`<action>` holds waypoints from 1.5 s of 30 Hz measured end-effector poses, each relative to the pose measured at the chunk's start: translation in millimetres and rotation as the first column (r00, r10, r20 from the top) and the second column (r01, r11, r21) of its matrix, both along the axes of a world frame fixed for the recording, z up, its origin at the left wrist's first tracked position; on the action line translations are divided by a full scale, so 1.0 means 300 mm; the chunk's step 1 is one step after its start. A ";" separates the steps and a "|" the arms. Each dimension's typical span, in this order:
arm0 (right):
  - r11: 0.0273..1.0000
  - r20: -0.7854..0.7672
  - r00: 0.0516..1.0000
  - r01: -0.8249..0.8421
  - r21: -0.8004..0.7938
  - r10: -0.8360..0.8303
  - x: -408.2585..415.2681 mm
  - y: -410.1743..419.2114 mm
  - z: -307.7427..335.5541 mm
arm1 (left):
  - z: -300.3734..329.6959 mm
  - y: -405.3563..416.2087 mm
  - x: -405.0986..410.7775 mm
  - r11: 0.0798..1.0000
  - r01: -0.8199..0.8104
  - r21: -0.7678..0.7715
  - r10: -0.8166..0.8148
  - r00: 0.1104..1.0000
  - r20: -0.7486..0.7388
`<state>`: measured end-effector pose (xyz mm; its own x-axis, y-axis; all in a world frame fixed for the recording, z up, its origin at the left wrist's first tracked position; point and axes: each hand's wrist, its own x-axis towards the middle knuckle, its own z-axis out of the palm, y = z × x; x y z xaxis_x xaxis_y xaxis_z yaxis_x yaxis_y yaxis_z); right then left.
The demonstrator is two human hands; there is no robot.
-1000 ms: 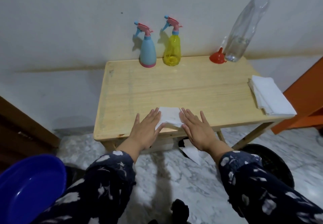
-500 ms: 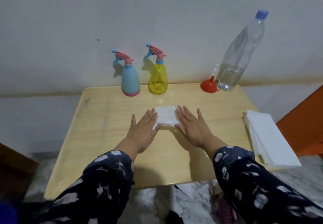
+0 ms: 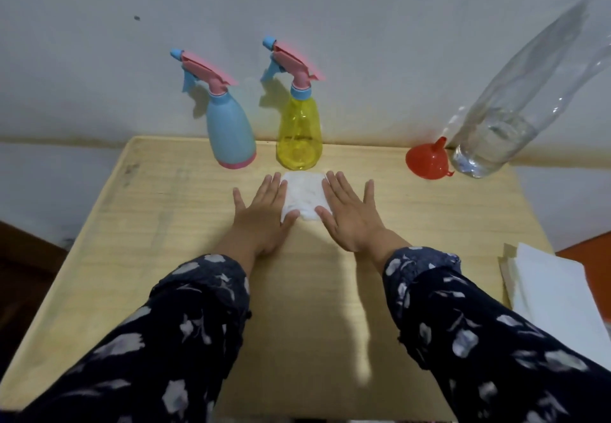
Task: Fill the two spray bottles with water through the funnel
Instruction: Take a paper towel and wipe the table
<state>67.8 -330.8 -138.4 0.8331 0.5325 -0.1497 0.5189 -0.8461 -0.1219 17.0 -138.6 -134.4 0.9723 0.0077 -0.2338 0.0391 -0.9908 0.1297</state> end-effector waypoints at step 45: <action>0.986 -0.087 0.986 0.152 0.069 -0.146 -0.903 -0.208 0.015 | 0.022 -0.078 -0.840 0.982 0.177 -0.063 -0.183 0.977 -0.107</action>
<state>-203.1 -393.0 -133.9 0.8906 0.4158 -0.1843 0.3737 -0.8999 -0.2248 -235.1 -162.1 -127.7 0.9242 -0.1808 -0.3365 -0.1225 -0.9746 0.1874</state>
